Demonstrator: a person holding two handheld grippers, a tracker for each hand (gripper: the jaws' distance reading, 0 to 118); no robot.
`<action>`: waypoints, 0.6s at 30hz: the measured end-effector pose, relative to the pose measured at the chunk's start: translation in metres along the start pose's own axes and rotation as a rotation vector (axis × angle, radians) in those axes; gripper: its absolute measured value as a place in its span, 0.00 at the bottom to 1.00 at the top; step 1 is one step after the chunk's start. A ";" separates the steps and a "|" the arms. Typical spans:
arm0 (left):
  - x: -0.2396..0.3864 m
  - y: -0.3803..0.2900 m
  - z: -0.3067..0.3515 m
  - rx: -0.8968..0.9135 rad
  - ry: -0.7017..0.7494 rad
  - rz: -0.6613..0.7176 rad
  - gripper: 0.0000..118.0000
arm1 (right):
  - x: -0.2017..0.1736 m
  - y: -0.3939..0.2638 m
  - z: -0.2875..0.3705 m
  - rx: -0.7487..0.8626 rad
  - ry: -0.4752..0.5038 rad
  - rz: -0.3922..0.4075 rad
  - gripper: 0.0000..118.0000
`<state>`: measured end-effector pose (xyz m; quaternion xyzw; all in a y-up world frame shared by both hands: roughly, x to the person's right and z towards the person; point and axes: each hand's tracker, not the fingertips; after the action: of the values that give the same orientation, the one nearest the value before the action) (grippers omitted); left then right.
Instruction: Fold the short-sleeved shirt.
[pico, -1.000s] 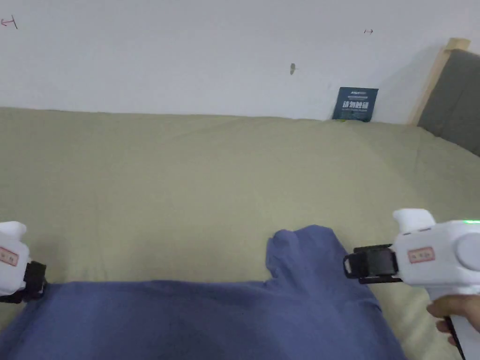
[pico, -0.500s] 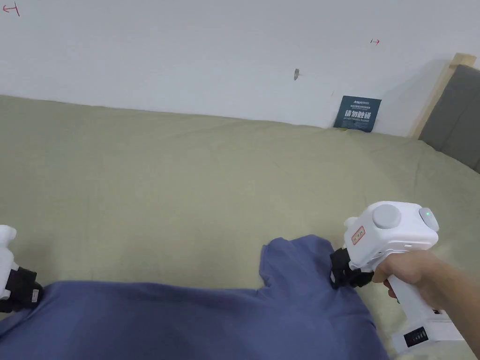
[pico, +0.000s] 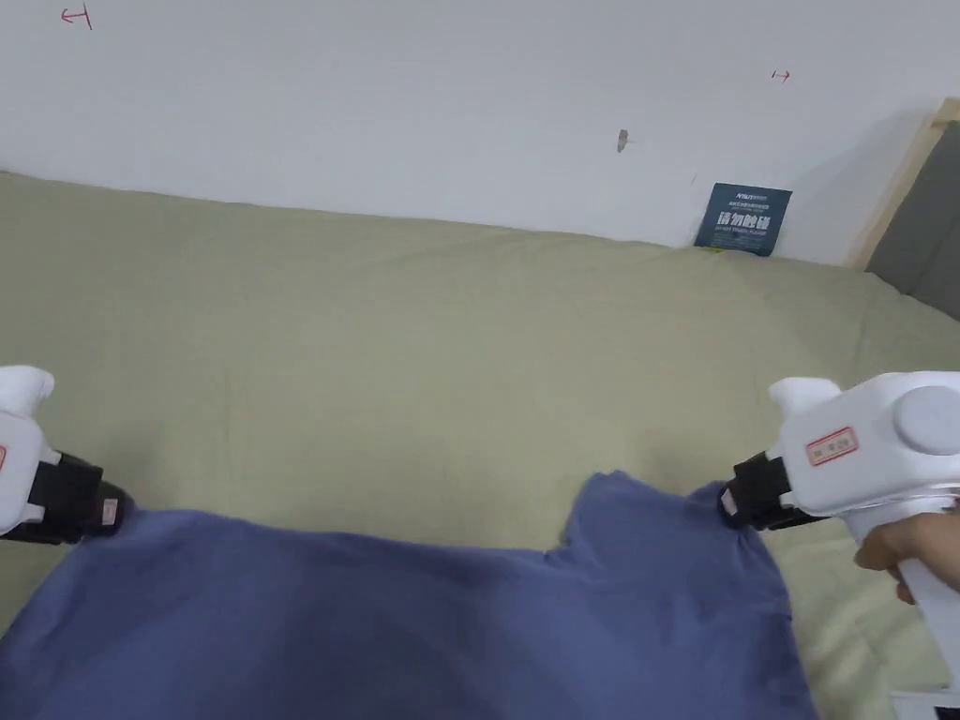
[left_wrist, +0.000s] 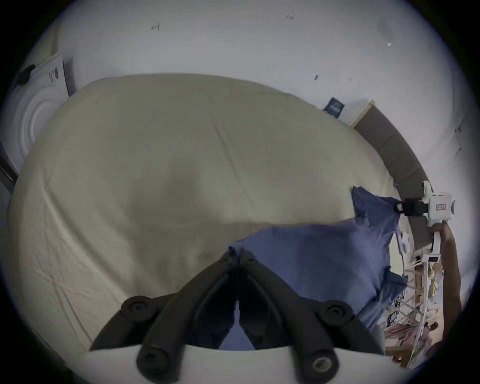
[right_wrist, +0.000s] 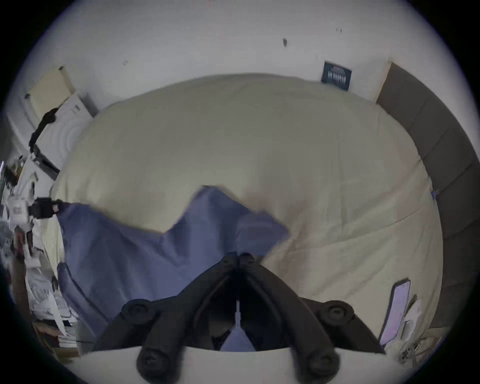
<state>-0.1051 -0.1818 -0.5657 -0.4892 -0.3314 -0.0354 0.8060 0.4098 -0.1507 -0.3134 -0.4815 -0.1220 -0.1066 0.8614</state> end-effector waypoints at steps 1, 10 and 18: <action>0.002 -0.003 0.012 0.016 -0.002 -0.014 0.00 | -0.004 -0.007 0.017 0.010 0.013 0.014 0.02; 0.003 -0.055 0.114 0.089 -0.028 -0.081 0.00 | -0.017 -0.088 0.139 0.099 0.052 0.003 0.02; -0.009 -0.160 0.142 0.020 -0.095 -0.038 0.00 | -0.014 -0.201 0.162 0.037 0.073 -0.133 0.02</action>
<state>-0.2437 -0.1517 -0.4055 -0.4760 -0.3790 -0.0243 0.7932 0.3187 -0.1148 -0.0742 -0.4522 -0.1243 -0.1790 0.8649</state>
